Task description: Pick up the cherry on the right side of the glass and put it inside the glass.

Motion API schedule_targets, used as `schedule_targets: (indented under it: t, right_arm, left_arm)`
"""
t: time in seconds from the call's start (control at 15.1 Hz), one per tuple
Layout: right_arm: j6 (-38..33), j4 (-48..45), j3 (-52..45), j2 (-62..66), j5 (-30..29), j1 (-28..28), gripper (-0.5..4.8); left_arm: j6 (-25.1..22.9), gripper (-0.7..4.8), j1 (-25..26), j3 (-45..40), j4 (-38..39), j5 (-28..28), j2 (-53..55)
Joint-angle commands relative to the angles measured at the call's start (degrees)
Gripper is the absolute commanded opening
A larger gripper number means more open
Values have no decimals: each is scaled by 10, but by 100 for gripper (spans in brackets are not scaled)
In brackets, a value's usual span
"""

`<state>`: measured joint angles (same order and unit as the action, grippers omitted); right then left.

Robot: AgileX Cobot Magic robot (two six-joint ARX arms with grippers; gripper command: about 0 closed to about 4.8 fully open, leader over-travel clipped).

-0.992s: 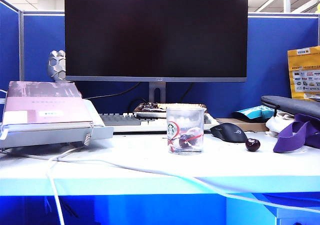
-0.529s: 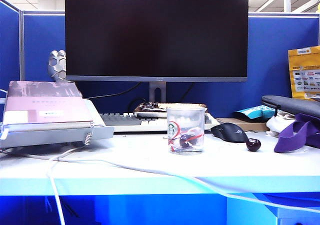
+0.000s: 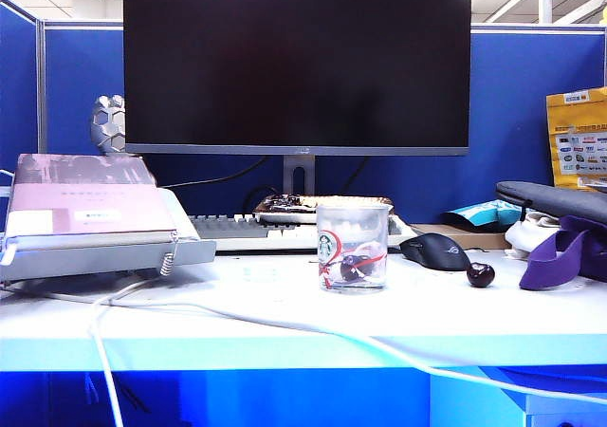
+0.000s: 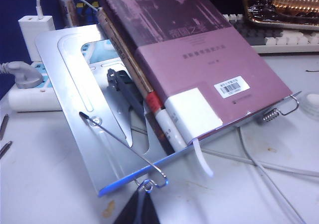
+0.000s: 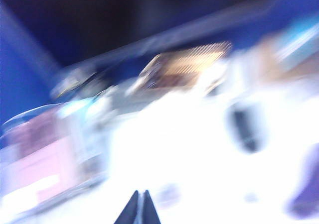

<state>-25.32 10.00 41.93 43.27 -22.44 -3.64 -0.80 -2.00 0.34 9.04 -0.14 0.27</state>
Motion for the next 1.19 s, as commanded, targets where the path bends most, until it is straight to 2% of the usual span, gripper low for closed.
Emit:
schedule_targets:
  t: [0.07, 0.13, 0.2, 0.26, 0.33, 0.4, 0.46, 0.59, 0.66, 0.79, 0.93, 1.19]
  right_arm:
    - [-123, -36, 51, 115, -110, -1, -1]
    - [-147, -78, 57, 161, -191, -1, -1]
    - [-131, -109, 56, 194, -239, -1, 0]
    - [-127, -125, 56, 215, -244, -1, 0]
    - [-95, -123, 57, 245, -221, -1, -1]
    - [-50, -96, 58, 271, -172, -2, -1]
    - [30, -41, 70, 304, -88, -9, -1]
    - [132, 33, 104, 356, 39, -33, 0]
    - [168, 46, 121, 379, 67, -46, 0]
    - [197, 48, 152, 416, 108, -67, 0]
    - [199, 73, 196, 458, 188, -80, 0]
    - [195, 210, 346, 586, 196, -80, 0]
  left_arm:
    - [-2, -5, 0, 0, 7, 3, -2]
    - [-2, -5, 0, 0, 7, 2, -2]
    - [-2, -5, 0, 0, 7, 3, -2]
    - [-3, -5, 0, 0, 7, 2, -2]
    - [-2, -5, 0, 0, 7, 2, -2]
    - [-2, -5, 0, 0, 7, 2, -2]
    - [-2, -5, 0, 0, 7, 2, -2]
    - [-2, -5, 0, 0, 7, 2, -2]
    - [-2, -5, 0, 0, 7, 2, -2]
    - [-2, -5, 0, 0, 7, 2, -2]
    - [-2, -5, 0, 0, 7, 2, -2]
    - [-2, -5, 0, 0, 7, 2, -2]
